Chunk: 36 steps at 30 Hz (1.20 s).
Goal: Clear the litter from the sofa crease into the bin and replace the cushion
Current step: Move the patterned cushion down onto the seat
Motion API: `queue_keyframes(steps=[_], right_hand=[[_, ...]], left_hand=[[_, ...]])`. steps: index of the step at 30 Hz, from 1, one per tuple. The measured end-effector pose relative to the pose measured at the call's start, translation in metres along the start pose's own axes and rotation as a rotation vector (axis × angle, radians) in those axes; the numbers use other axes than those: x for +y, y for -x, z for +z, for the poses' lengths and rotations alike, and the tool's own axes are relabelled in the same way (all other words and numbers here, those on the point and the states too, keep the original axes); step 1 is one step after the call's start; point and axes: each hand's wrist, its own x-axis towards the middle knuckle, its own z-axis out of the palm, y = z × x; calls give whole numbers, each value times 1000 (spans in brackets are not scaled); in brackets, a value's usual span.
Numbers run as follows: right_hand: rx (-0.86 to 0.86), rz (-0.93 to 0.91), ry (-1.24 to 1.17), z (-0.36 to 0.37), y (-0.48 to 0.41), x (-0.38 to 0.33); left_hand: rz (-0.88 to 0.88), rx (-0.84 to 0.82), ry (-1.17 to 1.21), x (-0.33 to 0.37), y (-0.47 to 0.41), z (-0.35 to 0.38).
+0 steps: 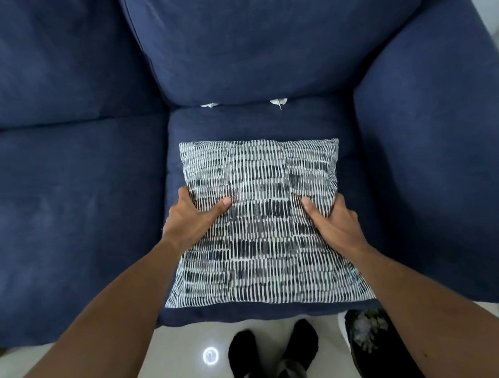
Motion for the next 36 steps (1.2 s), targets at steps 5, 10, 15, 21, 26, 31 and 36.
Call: queue_keyframes(steps=[5, 10, 15, 21, 26, 31, 36], right_hand=[[4, 2, 45, 0, -6, 4], [27, -25, 31, -3, -8, 0], [73, -73, 89, -12, -10, -8], [84, -150, 186, -31, -15, -30], [77, -211, 218, -48, -20, -58], [81, -265, 235, -68, -23, -93], [133, -315, 259, -89, -22, -132]], left_hand=[[14, 42, -61, -4, -7, 1], [25, 47, -69, 0, -12, 0], [70, 88, -133, 7, -13, -12], [153, 83, -169, 26, -13, -36], [229, 119, -226, 47, -13, -58], [271, 138, -276, 71, -14, -83], [342, 183, -285, 101, -14, -109]])
